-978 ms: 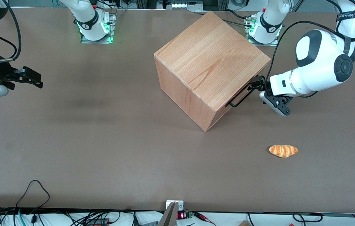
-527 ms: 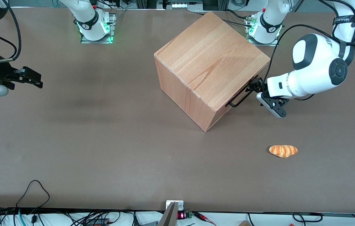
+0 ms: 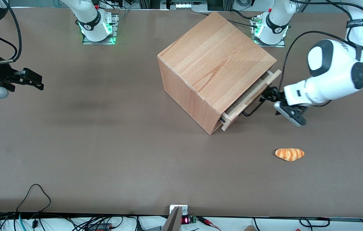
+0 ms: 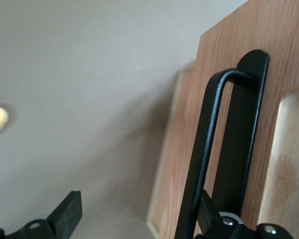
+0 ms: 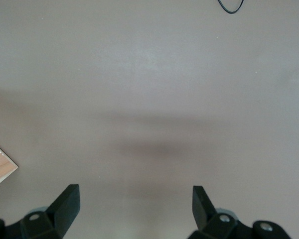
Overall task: Open top drawer with left arm
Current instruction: 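Pull the handle with the left gripper, sliding the drawer out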
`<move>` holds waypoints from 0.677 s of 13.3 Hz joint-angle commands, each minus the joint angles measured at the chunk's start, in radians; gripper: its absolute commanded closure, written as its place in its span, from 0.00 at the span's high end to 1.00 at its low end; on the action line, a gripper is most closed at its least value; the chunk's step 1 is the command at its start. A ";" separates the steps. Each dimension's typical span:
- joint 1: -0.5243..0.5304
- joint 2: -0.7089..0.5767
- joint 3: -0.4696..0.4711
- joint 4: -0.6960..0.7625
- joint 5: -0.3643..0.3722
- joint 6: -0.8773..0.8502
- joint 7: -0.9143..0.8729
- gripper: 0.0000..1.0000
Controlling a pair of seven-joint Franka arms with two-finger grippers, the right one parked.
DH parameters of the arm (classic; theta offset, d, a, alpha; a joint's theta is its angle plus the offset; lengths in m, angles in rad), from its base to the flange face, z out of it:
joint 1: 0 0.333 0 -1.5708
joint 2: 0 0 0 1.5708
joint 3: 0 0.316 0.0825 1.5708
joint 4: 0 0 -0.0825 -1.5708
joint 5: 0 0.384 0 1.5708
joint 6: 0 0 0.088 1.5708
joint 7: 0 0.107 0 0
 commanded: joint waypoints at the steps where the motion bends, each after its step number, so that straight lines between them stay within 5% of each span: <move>1: 0.005 0.002 0.044 0.002 0.012 0.069 0.073 1.00; 9: 0.007 0.016 0.184 0.014 0.018 0.183 0.075 1.00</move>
